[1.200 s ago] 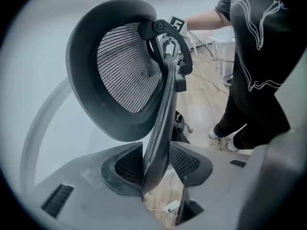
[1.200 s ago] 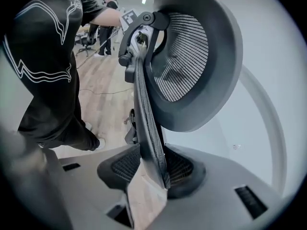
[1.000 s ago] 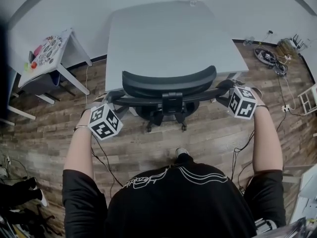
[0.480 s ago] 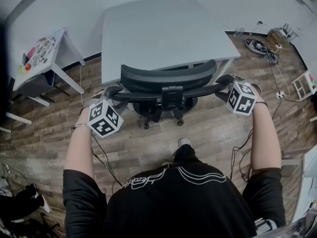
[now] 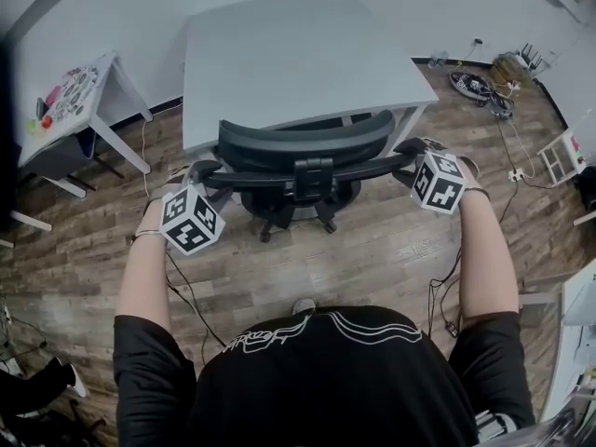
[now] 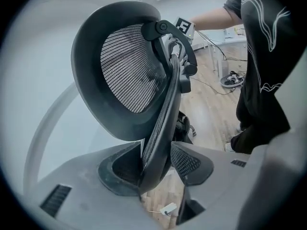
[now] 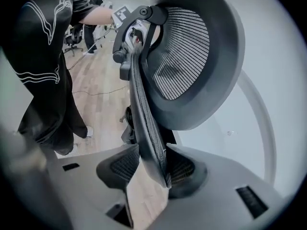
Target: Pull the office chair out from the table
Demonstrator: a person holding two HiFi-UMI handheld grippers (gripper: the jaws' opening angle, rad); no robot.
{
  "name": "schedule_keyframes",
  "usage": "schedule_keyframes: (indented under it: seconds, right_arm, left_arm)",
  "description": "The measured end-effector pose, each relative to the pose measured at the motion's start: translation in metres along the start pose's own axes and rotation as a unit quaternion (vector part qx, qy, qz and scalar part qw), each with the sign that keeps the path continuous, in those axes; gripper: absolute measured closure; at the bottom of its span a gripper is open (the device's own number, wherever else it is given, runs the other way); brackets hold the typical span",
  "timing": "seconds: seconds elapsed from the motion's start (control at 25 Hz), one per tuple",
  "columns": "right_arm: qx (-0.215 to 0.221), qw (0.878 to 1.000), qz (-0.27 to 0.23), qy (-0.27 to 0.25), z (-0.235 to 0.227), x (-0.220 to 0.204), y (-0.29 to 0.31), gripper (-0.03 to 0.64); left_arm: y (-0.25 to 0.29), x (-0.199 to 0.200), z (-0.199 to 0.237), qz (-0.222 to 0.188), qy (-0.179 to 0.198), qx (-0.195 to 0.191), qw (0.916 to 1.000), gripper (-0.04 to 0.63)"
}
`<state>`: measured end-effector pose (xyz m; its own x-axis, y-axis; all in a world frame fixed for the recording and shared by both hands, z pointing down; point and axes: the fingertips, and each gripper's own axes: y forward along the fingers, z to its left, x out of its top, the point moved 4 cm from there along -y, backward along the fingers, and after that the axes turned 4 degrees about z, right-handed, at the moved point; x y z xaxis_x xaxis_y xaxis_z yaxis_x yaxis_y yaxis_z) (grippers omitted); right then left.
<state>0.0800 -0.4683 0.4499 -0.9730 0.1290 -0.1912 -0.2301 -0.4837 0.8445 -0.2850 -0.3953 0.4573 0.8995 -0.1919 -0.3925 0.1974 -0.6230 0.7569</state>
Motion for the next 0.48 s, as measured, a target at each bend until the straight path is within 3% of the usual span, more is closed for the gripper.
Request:
schedule_keyframes:
  seconds: [0.48]
  right_arm:
    - [-0.001,0.999,-0.024,-0.027,0.017,-0.018,-0.019,0.425]
  left_arm:
    - [-0.019,0.017,-0.041,0.044,-0.04,0.014,0.9981,0.408]
